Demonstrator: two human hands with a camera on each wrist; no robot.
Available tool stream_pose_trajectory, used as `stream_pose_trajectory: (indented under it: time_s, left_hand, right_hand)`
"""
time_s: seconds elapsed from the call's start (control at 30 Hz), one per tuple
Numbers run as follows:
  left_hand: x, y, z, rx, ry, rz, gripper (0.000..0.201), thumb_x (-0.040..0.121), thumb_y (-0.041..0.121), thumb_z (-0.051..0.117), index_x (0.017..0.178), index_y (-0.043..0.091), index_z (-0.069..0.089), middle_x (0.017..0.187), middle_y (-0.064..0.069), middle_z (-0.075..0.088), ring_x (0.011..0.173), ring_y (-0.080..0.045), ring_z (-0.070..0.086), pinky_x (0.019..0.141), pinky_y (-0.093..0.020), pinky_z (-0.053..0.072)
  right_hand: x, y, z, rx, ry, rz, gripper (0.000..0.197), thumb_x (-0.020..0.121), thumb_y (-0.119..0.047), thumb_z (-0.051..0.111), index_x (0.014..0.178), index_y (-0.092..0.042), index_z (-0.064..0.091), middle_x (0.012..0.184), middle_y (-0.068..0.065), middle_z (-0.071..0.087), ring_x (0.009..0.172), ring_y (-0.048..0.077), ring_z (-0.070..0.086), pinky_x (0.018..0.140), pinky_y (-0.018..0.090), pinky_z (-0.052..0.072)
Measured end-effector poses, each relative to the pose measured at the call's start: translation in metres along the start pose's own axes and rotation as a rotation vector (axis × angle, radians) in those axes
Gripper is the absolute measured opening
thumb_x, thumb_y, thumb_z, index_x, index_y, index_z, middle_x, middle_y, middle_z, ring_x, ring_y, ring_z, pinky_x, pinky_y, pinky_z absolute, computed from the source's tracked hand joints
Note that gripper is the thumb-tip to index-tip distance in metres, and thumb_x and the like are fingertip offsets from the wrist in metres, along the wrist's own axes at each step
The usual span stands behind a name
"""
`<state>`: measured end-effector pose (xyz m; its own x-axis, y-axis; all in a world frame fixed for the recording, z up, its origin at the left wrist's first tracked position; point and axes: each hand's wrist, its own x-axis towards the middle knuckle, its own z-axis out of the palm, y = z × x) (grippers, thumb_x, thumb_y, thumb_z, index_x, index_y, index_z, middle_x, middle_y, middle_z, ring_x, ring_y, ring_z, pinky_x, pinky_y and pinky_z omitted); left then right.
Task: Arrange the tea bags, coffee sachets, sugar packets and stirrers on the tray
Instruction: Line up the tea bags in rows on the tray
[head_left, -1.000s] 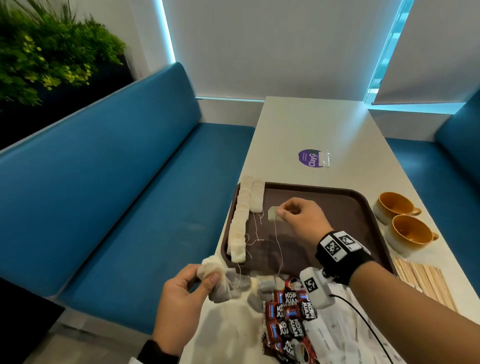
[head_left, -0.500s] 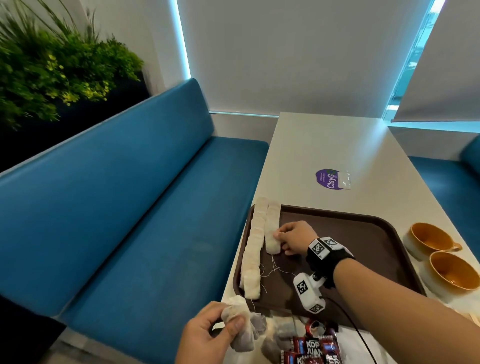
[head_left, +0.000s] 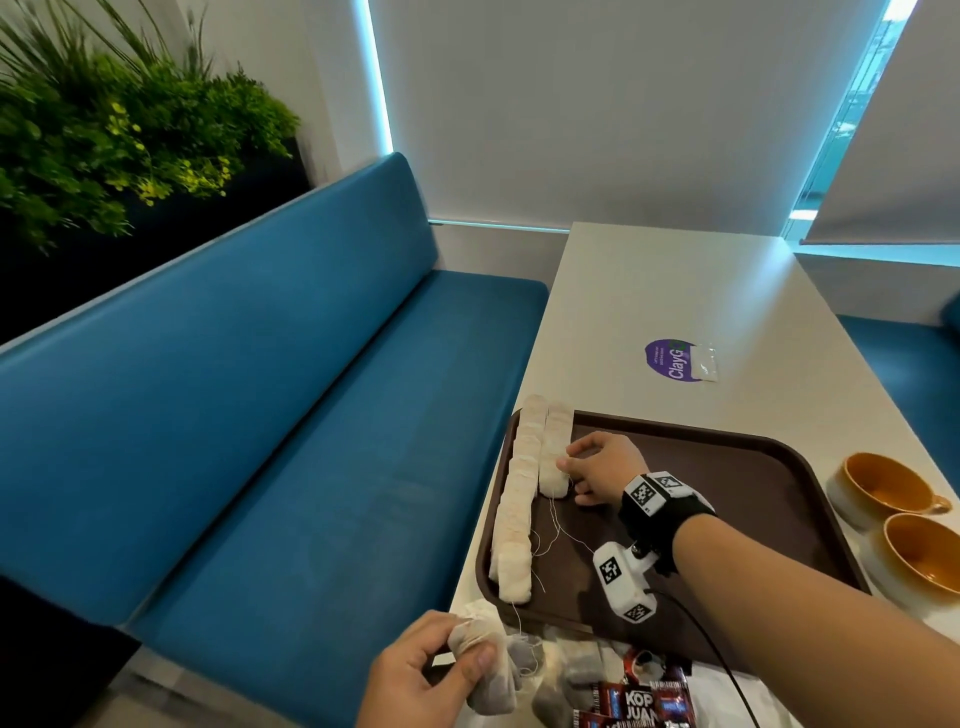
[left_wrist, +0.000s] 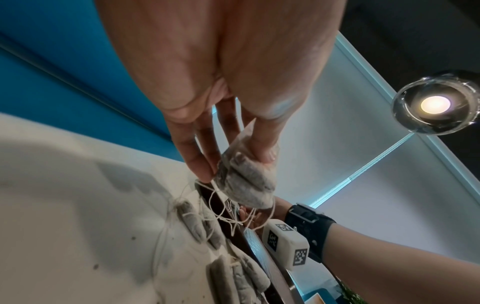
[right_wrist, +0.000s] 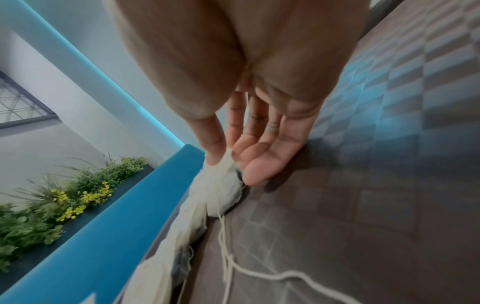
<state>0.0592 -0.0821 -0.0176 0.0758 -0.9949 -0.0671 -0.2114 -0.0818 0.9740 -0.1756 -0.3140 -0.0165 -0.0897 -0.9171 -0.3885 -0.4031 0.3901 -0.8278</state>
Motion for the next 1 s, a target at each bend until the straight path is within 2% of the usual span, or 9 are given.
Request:
stream_pose_trajectory:
  time_s: [0.13, 0.2, 0.33, 0.43, 0.53, 0.63, 0.77, 0.9, 1.0]
  left_hand:
    - [-0.002, 0.002, 0.001, -0.004, 0.004, -0.016, 0.009, 0.074, 0.023, 0.086, 0.08, 0.027, 0.081, 0.086, 0.001, 0.071, 0.083, -0.015, 0.07, 0.071, -0.021, 0.056]
    - [-0.003, 0.004, 0.0, -0.021, 0.01, -0.019, 0.01, 0.076, 0.018, 0.086, 0.08, 0.026, 0.081, 0.085, 0.001, 0.071, 0.083, -0.016, 0.07, 0.07, -0.021, 0.056]
    - [-0.008, 0.009, 0.0, -0.085, 0.023, -0.045, 0.006, 0.076, 0.024, 0.083, 0.079, 0.022, 0.078, 0.079, -0.003, 0.07, 0.077, -0.017, 0.069, 0.076, -0.032, 0.059]
    - [-0.012, 0.017, 0.004, -0.259, -0.005, -0.105, 0.017, 0.073, 0.03, 0.079, 0.083, 0.017, 0.077, 0.083, -0.016, 0.074, 0.08, -0.026, 0.071, 0.076, -0.045, 0.062]
    - [-0.016, 0.03, 0.012, -0.46, -0.049, -0.148, 0.019, 0.075, 0.018, 0.077, 0.089, 0.005, 0.077, 0.084, -0.022, 0.073, 0.077, -0.028, 0.071, 0.069, -0.044, 0.062]
    - [-0.023, 0.039, 0.02, -0.548, -0.098, -0.135, 0.017, 0.08, 0.014, 0.076, 0.093, 0.004, 0.076, 0.088, -0.022, 0.072, 0.08, -0.029, 0.069, 0.072, -0.044, 0.06]
    - [-0.03, 0.045, 0.024, -0.584, -0.117, -0.11, 0.013, 0.081, 0.013, 0.08, 0.091, 0.006, 0.077, 0.089, -0.021, 0.072, 0.081, -0.029, 0.07, 0.069, -0.04, 0.059]
    - [-0.036, 0.049, 0.024, -0.496, -0.186, -0.044, 0.015, 0.081, 0.013, 0.082, 0.095, 0.008, 0.078, 0.094, -0.022, 0.074, 0.086, -0.028, 0.071, 0.077, -0.039, 0.061]
    - [-0.041, 0.052, 0.026, -0.405, -0.238, 0.009, 0.013, 0.083, 0.015, 0.079, 0.096, 0.014, 0.079, 0.09, -0.013, 0.076, 0.085, -0.022, 0.071, 0.081, -0.038, 0.06]
  right_hand:
    - [-0.011, 0.002, -0.002, 0.01, 0.039, 0.023, 0.016, 0.091, -0.018, 0.077, 0.1, -0.015, 0.064, 0.09, 0.013, 0.071, 0.063, 0.021, 0.066, 0.067, 0.043, 0.066]
    - [-0.026, 0.003, -0.005, -0.022, 0.031, 0.005, 0.011, 0.094, -0.017, 0.072, 0.102, -0.013, 0.066, 0.088, 0.012, 0.07, 0.063, 0.02, 0.065, 0.068, 0.042, 0.066]
    - [-0.081, -0.003, -0.01, -0.049, -0.044, -0.151, 0.004, 0.091, -0.015, 0.074, 0.093, -0.012, 0.072, 0.08, 0.006, 0.07, 0.061, 0.017, 0.063, 0.066, 0.039, 0.061]
    - [-0.139, -0.011, -0.013, -0.018, -0.202, -0.254, 0.004, 0.091, -0.015, 0.076, 0.092, -0.011, 0.074, 0.077, 0.002, 0.071, 0.062, 0.013, 0.062, 0.065, 0.032, 0.057]
    - [-0.188, -0.012, -0.016, -0.004, -0.34, -0.31, 0.008, 0.091, -0.02, 0.077, 0.095, -0.013, 0.074, 0.083, 0.006, 0.074, 0.068, 0.012, 0.066, 0.068, 0.025, 0.056]
    - [-0.216, -0.002, -0.019, 0.044, -0.377, -0.344, 0.008, 0.089, -0.016, 0.079, 0.096, -0.015, 0.074, 0.091, 0.011, 0.075, 0.073, 0.015, 0.069, 0.07, 0.029, 0.059]
    - [-0.237, 0.017, -0.02, 0.148, -0.381, -0.327, 0.016, 0.085, -0.016, 0.083, 0.099, -0.015, 0.075, 0.096, 0.018, 0.074, 0.076, 0.021, 0.069, 0.071, 0.034, 0.06]
    - [-0.245, 0.025, -0.021, 0.226, -0.344, -0.307, 0.013, 0.089, -0.027, 0.08, 0.096, -0.016, 0.077, 0.086, 0.008, 0.075, 0.072, 0.02, 0.066, 0.068, 0.036, 0.057]
    - [-0.247, 0.021, -0.024, 0.237, -0.307, -0.314, 0.023, 0.086, -0.038, 0.08, 0.092, -0.015, 0.079, 0.08, 0.003, 0.074, 0.066, 0.015, 0.062, 0.061, 0.03, 0.052]
